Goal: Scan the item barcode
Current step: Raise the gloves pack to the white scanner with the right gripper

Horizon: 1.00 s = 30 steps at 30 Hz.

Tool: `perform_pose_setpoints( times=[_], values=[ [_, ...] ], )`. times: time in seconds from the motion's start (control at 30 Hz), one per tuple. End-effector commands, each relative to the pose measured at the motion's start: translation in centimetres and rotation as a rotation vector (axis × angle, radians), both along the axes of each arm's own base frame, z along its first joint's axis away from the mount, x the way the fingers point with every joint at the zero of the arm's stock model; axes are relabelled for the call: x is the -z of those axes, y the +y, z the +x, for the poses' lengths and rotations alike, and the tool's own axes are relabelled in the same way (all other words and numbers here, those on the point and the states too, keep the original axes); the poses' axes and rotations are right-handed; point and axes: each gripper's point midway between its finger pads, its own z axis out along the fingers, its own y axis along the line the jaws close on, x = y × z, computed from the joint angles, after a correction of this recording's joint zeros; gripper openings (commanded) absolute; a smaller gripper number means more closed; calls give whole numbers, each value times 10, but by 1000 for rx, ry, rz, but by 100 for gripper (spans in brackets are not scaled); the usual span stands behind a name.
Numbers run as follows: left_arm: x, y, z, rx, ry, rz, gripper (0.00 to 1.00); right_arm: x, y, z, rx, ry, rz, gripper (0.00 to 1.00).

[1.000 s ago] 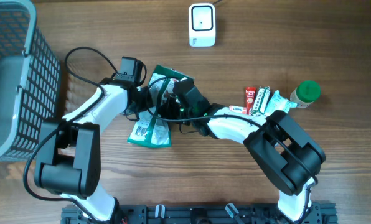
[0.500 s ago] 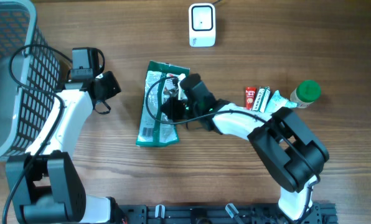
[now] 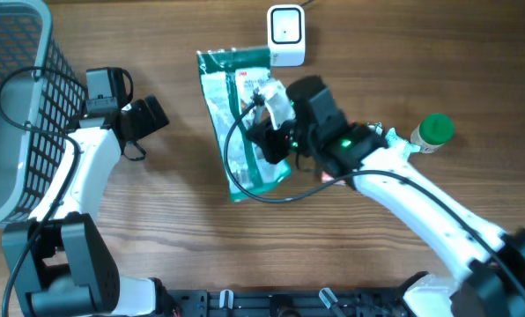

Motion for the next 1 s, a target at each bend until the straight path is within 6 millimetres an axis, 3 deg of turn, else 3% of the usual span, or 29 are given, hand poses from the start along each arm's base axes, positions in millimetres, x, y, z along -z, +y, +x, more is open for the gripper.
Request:
perform_pose_setpoints(
  times=[0.0,0.1,0.17,0.27,0.33,0.4,0.53,0.7,0.8,0.97],
  values=[
    [-6,3,3,-12,-18,7,100,-90,-4,11,-125,-281,-79,4],
    [-6,3,3,-12,-17,7,100,-149,-14,16,-119,-390,-125,4],
    [-6,3,3,-12,-17,7,100,-175,-22,22,-96,-462,-166,4],
    [-6,3,3,-12,-18,7,100,-201,-30,37,-76,-593,-242,4],
    [-6,3,3,-13,-18,7,100,-203,-28,42,-121,-666,-281,4],
    [-6,3,3,-13,-17,7,100,-200,-23,51,-170,-730,-324,4],
    [-6,3,3,-12,-18,7,100,-180,-13,92,-228,-872,-494,4],
    [-6,3,3,-12,-17,7,100,-150,-8,163,-107,-971,-693,4],
    [-6,3,3,-12,-18,7,100,-123,-1,205,-56,-1047,-815,4],
    [-6,3,3,-12,-18,7,100,-80,12,257,18,-1168,-963,4]
  ],
)
